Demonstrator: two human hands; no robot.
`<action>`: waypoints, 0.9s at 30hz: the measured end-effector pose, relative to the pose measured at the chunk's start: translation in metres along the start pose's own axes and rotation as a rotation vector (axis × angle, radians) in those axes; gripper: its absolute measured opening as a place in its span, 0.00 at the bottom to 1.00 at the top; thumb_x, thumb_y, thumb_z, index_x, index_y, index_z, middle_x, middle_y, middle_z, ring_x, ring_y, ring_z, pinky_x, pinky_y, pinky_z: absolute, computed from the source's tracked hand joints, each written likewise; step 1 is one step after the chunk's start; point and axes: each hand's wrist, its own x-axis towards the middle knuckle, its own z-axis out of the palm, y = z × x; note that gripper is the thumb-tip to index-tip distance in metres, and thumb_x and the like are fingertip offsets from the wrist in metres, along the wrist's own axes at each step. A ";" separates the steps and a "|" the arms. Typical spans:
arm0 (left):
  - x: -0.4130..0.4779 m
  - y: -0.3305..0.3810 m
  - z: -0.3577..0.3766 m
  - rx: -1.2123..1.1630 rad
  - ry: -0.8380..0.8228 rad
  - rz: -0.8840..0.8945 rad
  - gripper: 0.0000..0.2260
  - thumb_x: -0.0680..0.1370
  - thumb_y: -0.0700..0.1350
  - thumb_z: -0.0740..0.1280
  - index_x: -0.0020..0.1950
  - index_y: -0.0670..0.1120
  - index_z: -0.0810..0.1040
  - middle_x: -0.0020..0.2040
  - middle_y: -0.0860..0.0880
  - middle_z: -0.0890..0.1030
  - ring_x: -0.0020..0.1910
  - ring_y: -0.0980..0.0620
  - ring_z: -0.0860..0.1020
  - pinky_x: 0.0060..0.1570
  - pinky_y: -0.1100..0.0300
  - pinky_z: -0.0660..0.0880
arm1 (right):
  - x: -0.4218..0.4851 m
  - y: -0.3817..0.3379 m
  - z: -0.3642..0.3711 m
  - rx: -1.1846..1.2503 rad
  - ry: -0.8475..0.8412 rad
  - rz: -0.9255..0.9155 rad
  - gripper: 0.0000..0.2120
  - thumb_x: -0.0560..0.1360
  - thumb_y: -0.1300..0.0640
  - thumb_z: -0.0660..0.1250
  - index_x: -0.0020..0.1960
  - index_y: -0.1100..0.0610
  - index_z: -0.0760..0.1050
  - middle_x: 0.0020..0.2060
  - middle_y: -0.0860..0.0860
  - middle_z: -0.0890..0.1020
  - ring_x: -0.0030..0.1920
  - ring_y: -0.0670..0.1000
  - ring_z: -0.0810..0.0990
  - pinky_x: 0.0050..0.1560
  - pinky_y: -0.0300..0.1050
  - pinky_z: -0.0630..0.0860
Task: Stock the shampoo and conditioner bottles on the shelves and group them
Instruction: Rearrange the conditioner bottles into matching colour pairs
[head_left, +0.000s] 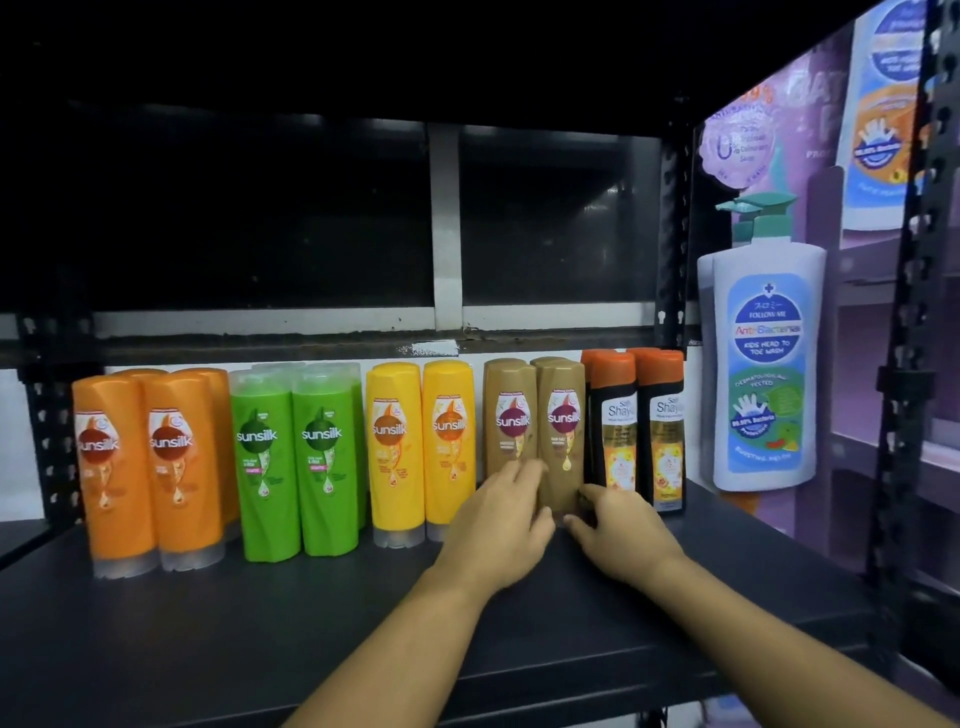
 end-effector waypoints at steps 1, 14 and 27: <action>-0.001 0.000 0.003 -0.036 -0.079 0.028 0.19 0.82 0.52 0.63 0.73 0.52 0.69 0.66 0.53 0.73 0.63 0.52 0.74 0.58 0.56 0.74 | -0.005 0.003 -0.007 0.019 -0.076 -0.020 0.14 0.79 0.45 0.66 0.59 0.53 0.77 0.49 0.47 0.82 0.48 0.48 0.80 0.51 0.46 0.80; 0.001 0.018 0.030 -0.069 -0.609 0.030 0.29 0.83 0.65 0.56 0.82 0.53 0.63 0.82 0.55 0.61 0.80 0.53 0.60 0.79 0.52 0.58 | -0.066 0.038 -0.057 -0.127 -0.429 0.065 0.28 0.85 0.41 0.53 0.81 0.52 0.59 0.81 0.49 0.59 0.81 0.51 0.55 0.79 0.48 0.52; 0.017 0.034 0.022 0.001 -0.683 -0.077 0.28 0.82 0.65 0.60 0.80 0.55 0.67 0.79 0.53 0.67 0.77 0.51 0.66 0.75 0.54 0.64 | -0.062 0.053 -0.054 0.147 -0.322 0.136 0.33 0.80 0.40 0.64 0.81 0.46 0.59 0.77 0.48 0.67 0.75 0.52 0.67 0.75 0.51 0.65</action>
